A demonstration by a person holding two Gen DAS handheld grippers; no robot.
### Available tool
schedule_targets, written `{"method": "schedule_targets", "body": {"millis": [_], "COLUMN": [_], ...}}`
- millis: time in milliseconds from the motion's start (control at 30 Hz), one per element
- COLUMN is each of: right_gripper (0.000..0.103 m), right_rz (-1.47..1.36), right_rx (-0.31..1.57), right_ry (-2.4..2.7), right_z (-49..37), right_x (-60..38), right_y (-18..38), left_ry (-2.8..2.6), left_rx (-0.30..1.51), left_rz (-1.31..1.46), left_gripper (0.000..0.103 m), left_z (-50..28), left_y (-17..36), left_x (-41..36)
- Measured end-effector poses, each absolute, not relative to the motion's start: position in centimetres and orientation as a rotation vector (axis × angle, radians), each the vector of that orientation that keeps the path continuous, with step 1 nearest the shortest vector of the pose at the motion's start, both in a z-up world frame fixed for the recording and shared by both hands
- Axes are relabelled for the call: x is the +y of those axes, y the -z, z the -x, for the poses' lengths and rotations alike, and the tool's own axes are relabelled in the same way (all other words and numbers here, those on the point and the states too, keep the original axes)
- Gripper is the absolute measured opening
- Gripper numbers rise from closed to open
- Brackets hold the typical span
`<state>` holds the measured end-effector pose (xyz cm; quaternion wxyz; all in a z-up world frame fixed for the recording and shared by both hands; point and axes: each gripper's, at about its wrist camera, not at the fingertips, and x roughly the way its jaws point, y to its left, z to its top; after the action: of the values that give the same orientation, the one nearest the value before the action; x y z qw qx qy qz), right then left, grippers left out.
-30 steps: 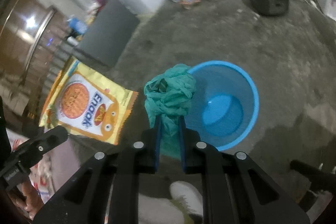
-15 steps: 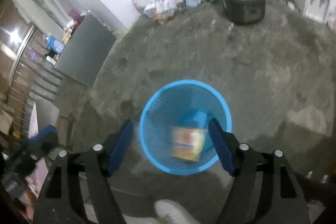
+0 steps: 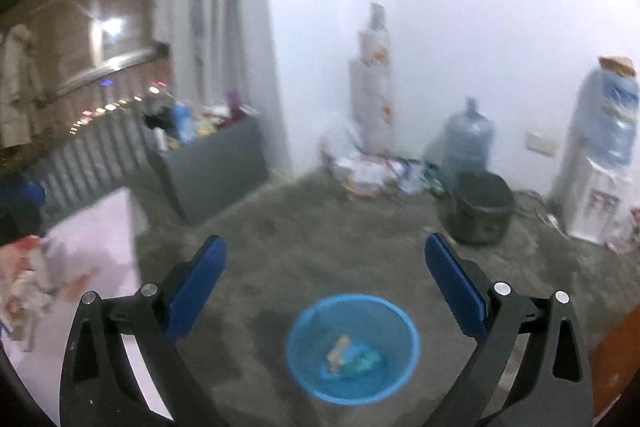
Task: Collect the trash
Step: 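Bring both open tools back over the table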
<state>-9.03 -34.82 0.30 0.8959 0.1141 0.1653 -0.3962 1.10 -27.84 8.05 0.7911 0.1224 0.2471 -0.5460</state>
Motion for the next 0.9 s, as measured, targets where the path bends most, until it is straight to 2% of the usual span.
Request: {"method": "schedule_targets", "body": {"millis": [233,400,667,833,900], "right_gripper": [0.095,0.095,0.095,0.083,0.079], "right_rz": [-0.095,-0.079,-0.216,-0.312,-0.348], "right_rx": [0.237,0.229,0.424,0.561,0.607], "right_ry": [0.651,0.478,0.18,0.043,0.003], "right_z": [6.2,4.0,-2.1,-4.7,-5.7], "right_x": [-28.9,-24.7,-21.3,-18.0,-17.2], "right_y": [-3.6,-4.7,-3.1,-2.3,-1.9], "left_ry": [0.933,0.769,0.628,0.634,0.637], "left_rx": [0.418,0.318,0.385,0.422,0.442], "left_rz": [-0.117,-0.147,-0.12,-0.061,-0.033], "left_gripper": [0.098,0.098,0.098,0.098,0.094], "left_z": [-1.7,-0.8,-0.8,-1.8,-2.4], "left_y": [-10.2,-9.6,-5.4,-3.8,-3.3], "left_x": [-14.9,-6.6,1.4,3.2,3.7]}}
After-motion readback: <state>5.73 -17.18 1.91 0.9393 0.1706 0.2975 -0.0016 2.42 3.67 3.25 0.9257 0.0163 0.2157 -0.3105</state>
